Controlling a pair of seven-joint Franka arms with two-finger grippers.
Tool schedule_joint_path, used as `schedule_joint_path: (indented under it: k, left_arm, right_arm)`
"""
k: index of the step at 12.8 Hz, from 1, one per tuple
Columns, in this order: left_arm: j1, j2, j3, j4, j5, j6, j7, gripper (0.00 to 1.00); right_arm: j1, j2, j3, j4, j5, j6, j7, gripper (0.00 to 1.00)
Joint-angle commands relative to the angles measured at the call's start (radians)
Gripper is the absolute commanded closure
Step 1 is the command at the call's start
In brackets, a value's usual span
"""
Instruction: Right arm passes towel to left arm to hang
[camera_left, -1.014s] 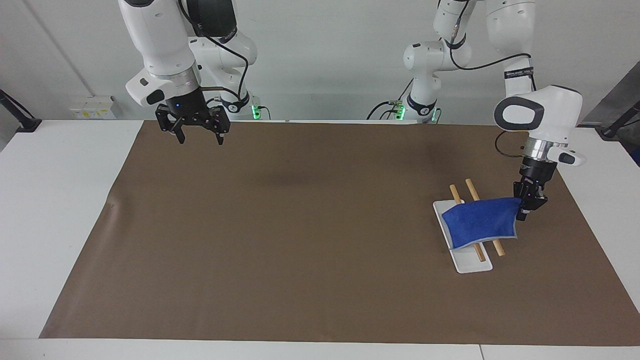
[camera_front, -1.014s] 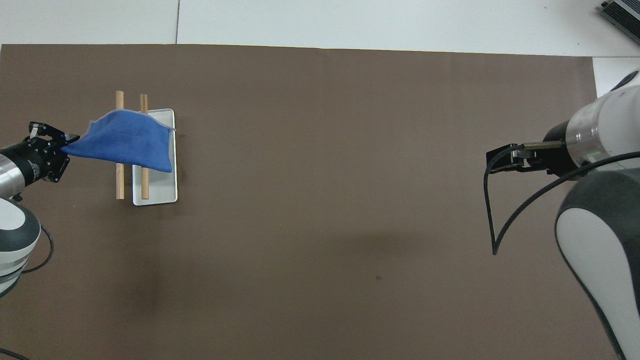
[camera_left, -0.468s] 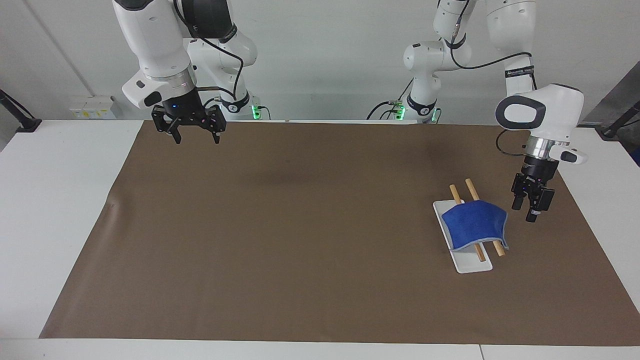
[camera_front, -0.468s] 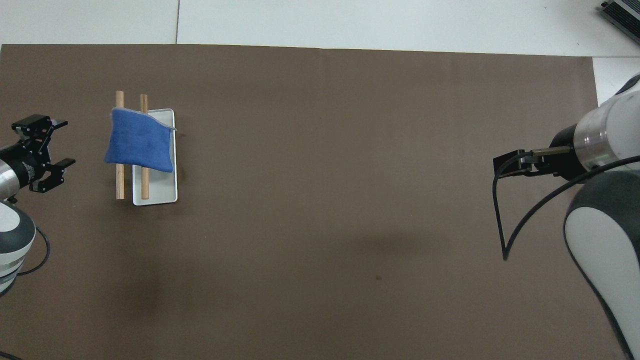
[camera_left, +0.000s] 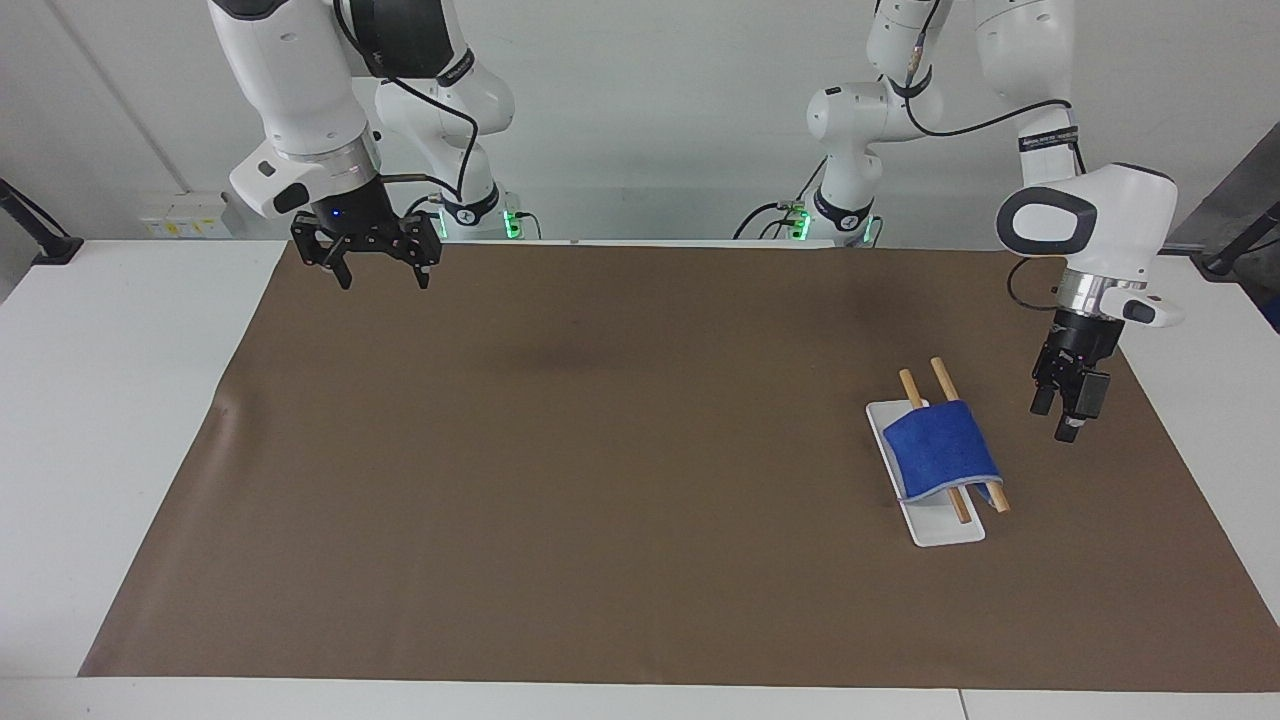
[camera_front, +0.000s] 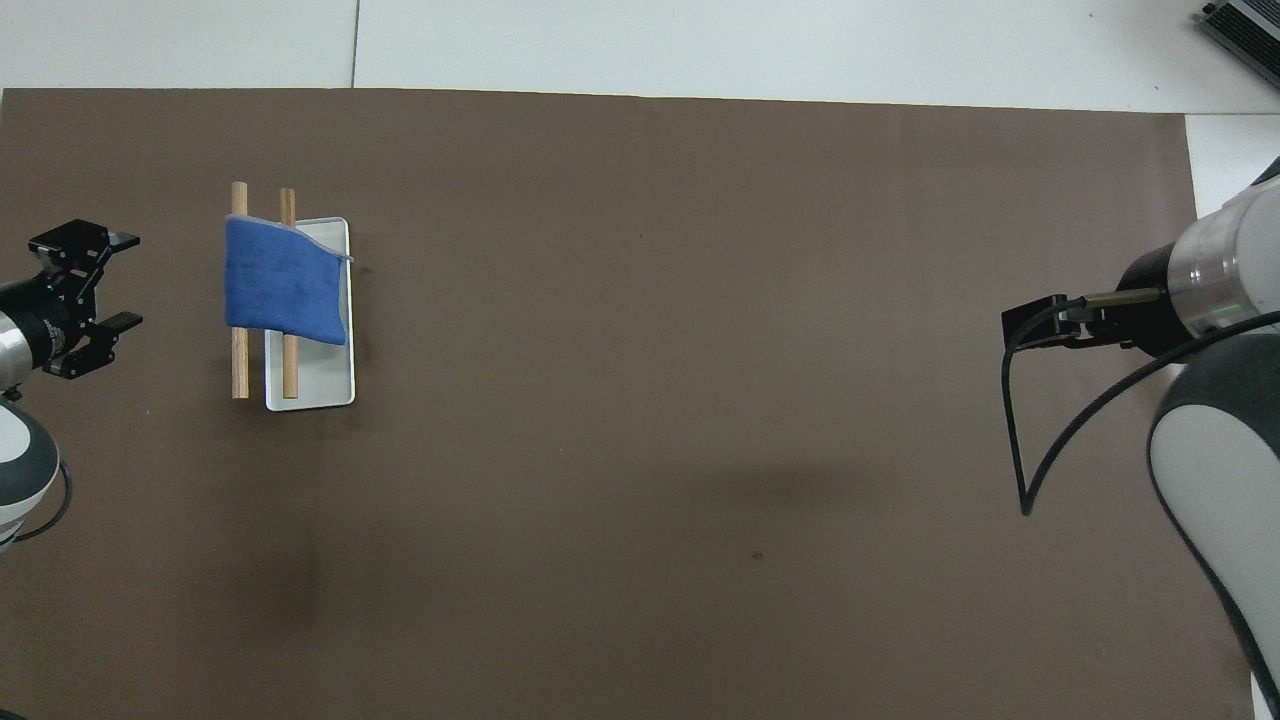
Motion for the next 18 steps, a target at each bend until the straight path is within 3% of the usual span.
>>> schedule_joint_path:
  k: [1,5,11,18]
  left_arm:
    - [0.002,0.018,0.048,0.139,0.207,-0.241,0.032,0.0]
    - [0.002,0.053,0.065,0.361,0.397,-0.576,0.144,0.0]
    - [-0.007,0.012,0.054,0.611,0.502,-1.056,0.265,0.03]
    - [-0.058,-0.039,0.014,0.62,0.594,-1.121,0.477,0.01]
  right_arm:
    - [-0.025,-0.018,0.008,-0.01,0.009,0.015,-0.031,0.0]
    - [-0.017,-0.033,-0.041,0.002,0.006,-0.003,-0.048,0.0]
    - [-0.009,-0.037,-0.07,0.03,0.006,-0.057,-0.075,0.0]
    - [-0.005,-0.035,-0.064,0.018,0.009,-0.045,-0.08,0.0]
